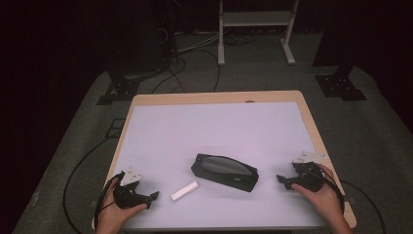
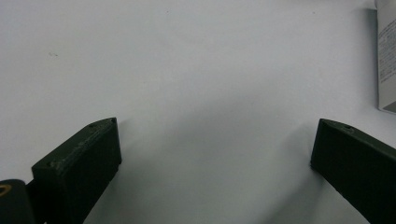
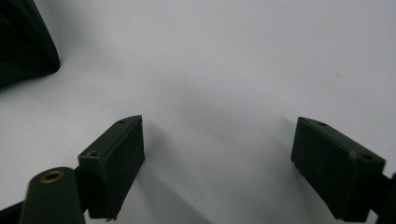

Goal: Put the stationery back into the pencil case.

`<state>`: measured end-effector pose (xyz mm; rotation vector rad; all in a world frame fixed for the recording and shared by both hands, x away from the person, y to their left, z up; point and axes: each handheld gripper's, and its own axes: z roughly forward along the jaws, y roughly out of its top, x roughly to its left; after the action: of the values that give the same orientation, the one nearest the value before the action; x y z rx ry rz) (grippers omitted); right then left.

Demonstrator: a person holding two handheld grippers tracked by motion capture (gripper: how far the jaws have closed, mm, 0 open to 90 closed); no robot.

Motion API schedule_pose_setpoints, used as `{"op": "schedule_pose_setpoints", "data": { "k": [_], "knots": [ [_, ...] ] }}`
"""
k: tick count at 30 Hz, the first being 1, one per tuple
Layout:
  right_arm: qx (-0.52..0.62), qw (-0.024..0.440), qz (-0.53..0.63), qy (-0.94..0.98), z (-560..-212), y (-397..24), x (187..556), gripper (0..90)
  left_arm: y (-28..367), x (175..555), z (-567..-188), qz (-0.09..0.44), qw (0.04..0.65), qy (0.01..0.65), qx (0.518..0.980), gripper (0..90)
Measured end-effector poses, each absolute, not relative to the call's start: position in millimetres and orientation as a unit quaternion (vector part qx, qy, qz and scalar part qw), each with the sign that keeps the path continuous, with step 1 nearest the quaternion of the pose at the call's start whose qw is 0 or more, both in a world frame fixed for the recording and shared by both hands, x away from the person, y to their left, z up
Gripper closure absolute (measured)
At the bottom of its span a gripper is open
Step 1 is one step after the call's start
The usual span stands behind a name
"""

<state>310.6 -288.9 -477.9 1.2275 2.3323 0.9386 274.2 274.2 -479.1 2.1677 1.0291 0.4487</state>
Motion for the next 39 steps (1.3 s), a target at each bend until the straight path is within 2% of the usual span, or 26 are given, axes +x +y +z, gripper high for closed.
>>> {"op": "schedule_pose_setpoints", "data": {
  "k": [6, 11, 16, 39],
  "knots": [
    [0.435, 0.187, 0.355, 0.806, -484, -290, 306, 13.2, 275, 274, -478, 0.173, 0.344, 0.395, 0.834, 2.0],
    [0.436, 0.186, 0.355, 0.806, -484, -290, 306, 13.1, 280, 272, -476, 0.177, 0.351, 0.4, 0.828, 10.4],
    [0.437, 0.185, 0.355, 0.806, -484, -290, 306, 13.1, 278, 271, -471, 0.174, 0.358, 0.396, 0.827, 13.8],
    [0.437, 0.183, 0.355, 0.806, -484, -290, 306, 13.0, 240, 271, -445, 0.133, 0.346, 0.356, 0.858, 28.4]
  ]
}}
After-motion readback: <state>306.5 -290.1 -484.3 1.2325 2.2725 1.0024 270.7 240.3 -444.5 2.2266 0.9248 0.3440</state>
